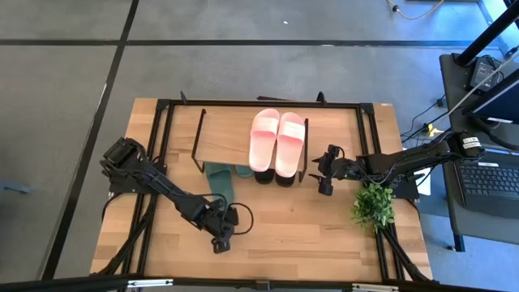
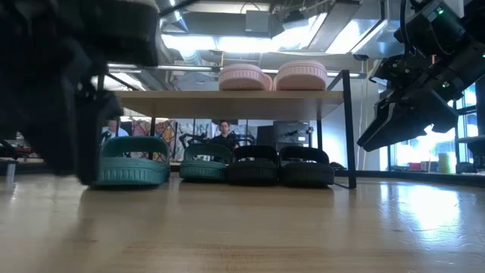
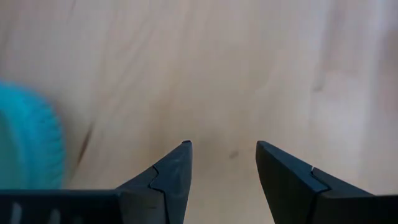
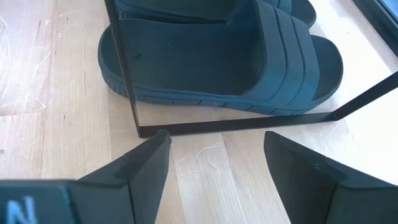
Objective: Pick and place slides into the shelf
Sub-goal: Put the green slide under the shelf
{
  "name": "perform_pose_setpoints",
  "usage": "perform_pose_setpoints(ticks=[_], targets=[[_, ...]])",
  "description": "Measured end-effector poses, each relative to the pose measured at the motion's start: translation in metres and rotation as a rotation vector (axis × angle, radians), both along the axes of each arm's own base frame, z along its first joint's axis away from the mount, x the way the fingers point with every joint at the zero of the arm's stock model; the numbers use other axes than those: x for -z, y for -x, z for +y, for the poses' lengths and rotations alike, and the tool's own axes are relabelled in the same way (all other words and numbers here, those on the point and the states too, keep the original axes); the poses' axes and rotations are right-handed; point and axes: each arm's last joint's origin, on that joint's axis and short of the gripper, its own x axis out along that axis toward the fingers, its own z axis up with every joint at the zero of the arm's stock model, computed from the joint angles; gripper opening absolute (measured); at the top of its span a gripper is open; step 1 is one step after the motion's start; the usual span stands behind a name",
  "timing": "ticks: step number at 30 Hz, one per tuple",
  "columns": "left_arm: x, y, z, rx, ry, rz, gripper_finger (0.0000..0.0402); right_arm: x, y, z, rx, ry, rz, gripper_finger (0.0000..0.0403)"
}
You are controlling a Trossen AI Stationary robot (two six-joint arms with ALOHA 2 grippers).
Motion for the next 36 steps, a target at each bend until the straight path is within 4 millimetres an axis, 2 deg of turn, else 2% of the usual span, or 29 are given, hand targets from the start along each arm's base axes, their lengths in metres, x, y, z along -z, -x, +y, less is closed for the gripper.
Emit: perform_pose_setpoints(ticks=[8, 36], targets=[[0.016, 0.006, 0.019, -0.094, -0.014, 0.064, 0.0169, 0.0, 0.0, 0.0, 0.0, 0.0, 0.0, 0.0259], [0.023, 0.0, 0.074, -0.14, -0.156, 0.196, 0.0169, 0.0, 0.0, 0.0, -0.013, 0.015, 0.006, 0.0259]])
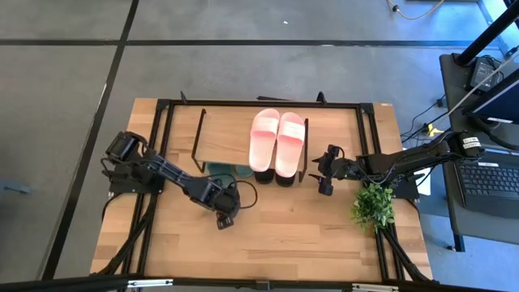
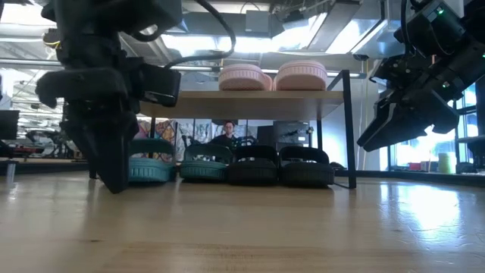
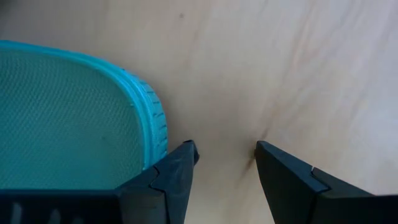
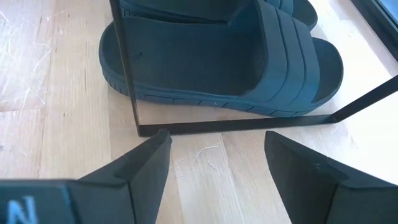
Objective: Pick and place slides into the shelf
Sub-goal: Put the green slide under the shelf
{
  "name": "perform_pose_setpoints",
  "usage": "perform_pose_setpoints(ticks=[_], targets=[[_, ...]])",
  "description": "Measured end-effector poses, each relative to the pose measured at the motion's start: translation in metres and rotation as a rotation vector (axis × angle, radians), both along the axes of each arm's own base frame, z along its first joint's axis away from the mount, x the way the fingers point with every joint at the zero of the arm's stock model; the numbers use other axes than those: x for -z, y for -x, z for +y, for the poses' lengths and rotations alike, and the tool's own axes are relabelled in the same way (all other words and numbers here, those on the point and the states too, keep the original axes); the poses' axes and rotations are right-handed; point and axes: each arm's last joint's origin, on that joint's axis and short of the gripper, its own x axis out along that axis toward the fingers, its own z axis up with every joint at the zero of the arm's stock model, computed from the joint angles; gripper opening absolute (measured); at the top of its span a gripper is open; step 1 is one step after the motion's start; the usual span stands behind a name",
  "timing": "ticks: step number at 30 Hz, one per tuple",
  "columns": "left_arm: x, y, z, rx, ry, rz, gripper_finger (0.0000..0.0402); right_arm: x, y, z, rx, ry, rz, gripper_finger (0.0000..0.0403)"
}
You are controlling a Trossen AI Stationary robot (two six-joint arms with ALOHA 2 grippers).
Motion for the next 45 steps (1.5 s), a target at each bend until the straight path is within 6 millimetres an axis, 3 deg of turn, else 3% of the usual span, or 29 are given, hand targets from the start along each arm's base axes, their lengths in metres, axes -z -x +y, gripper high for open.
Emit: perform_pose_setpoints(ticks=[31, 45], targets=[[0.001, -0.003, 0.045, -0.055, -0.08, 0.088, 0.0169, 0.0, 0.0, 0.0, -0.003, 0.004, 0.001, 0.0259], [0.001, 0.0, 0.05, -0.104, -0.094, 0.122, 0.0169, 0.0, 0.0, 0.0, -0.001, 0.002, 0.004, 0.0259]])
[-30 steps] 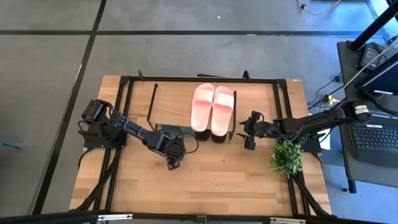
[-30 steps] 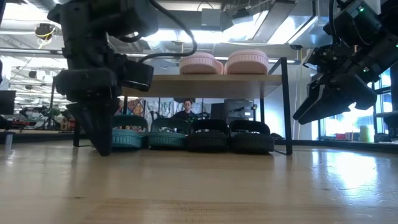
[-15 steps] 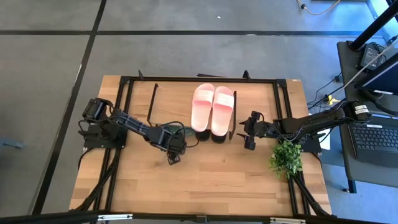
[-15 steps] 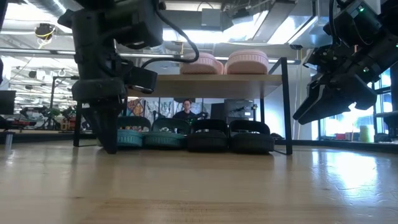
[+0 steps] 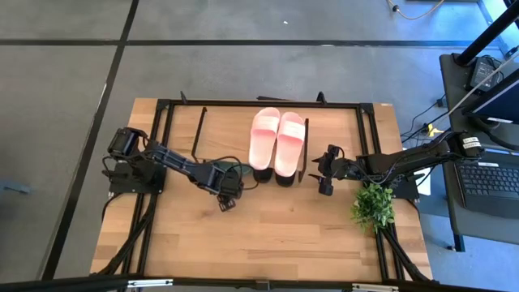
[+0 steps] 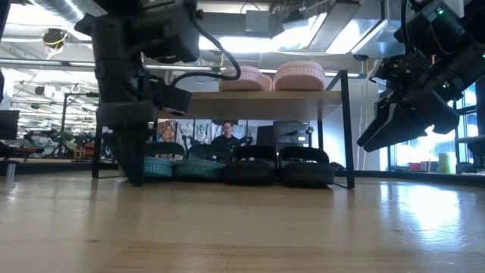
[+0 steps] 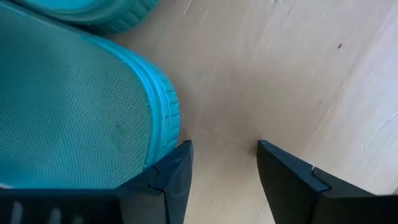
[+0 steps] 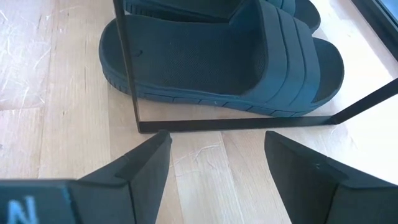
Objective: Pick and place slides into the shelf
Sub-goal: Put the green slide under the shelf
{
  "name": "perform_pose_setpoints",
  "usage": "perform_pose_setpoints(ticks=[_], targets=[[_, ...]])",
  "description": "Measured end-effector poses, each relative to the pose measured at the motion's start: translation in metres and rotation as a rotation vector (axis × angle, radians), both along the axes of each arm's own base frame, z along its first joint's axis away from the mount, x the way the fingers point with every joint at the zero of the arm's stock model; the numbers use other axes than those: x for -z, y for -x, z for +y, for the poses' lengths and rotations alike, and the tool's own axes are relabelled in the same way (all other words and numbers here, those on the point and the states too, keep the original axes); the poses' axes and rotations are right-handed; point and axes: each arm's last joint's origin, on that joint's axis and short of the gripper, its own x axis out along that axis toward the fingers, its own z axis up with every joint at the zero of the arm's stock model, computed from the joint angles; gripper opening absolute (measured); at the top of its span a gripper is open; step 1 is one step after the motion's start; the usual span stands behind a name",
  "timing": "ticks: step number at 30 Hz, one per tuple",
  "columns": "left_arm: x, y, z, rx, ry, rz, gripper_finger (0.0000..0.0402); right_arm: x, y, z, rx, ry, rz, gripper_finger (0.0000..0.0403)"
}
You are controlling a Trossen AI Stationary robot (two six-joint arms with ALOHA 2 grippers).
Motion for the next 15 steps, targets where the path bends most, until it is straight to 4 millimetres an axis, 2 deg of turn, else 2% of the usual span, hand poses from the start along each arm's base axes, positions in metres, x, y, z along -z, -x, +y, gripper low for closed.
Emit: perform_pose_setpoints(ticks=[15], targets=[[0.0001, 0.0046, -0.0062, -0.077, -0.04, 0.005, 0.0169, 0.0001, 0.0001, 0.0, 0.01, -0.011, -0.003, 0.0259]])
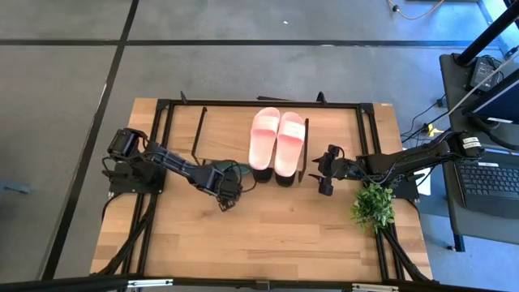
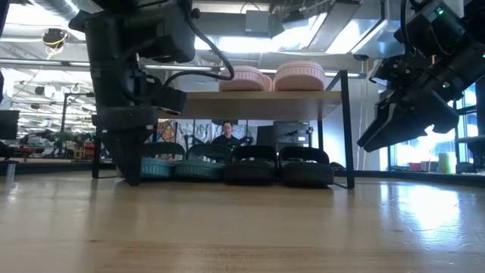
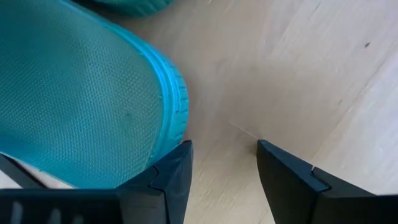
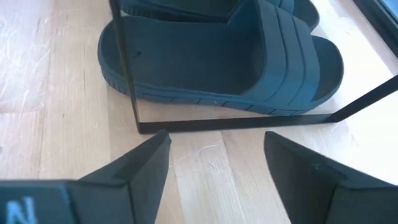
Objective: Pick and place slides into the shelf
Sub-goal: Put the green slide under the shelf
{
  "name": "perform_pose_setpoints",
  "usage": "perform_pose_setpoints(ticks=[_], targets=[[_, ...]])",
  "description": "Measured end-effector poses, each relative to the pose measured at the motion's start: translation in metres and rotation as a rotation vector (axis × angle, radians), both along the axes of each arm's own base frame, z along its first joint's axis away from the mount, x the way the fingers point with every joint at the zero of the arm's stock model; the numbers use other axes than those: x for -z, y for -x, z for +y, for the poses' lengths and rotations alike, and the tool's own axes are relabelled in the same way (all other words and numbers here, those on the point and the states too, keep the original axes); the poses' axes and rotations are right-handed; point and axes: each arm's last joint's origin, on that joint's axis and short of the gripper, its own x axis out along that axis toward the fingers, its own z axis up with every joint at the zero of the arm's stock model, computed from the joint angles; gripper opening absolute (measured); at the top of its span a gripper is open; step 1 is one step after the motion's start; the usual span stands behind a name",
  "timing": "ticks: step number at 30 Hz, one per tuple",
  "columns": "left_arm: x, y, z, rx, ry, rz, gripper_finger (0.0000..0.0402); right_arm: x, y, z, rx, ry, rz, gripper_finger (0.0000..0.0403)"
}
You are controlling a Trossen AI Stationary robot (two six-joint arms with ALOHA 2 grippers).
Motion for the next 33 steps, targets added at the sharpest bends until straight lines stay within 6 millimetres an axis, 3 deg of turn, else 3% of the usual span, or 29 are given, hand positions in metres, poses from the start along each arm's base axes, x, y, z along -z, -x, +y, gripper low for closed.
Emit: perform_pose_setpoints(ticks=[6, 11, 16, 20, 25, 33], targets=[[-0.002, 0.003, -0.015, 0.058, -0.018, 0.013, 0.0169, 0.0, 0.0, 0.0, 0.009, -0.009, -0.004, 0.0259], [-0.019, 0.02, -0.028, 0.124, -0.02, 0.042, 0.0169, 0.0, 0.0, 0.0, 0.008, -0.009, -0.003, 0.0259], [-0.046, 0.038, -0.029, 0.081, -0.112, -0.052, 0.0169, 0.0, 0.0, 0.0, 0.01, -0.01, -0.004, 0.0259], [-0.06, 0.048, -0.03, 0.096, -0.136, -0.227, 0.0169, 0.0, 0.0, 0.0, 0.009, -0.01, -0.003, 0.0259], [-0.055, 0.062, -0.025, 0.128, -0.103, -0.393, 0.0169, 0.0, 0.0, 0.0, 0.009, -0.01, -0.004, 0.0259], [-0.041, 0.078, -0.018, 0.16, -0.119, -0.422, 0.0169, 0.0, 0.0, 0.0, 0.01, -0.01, 0.0, 0.0259]])
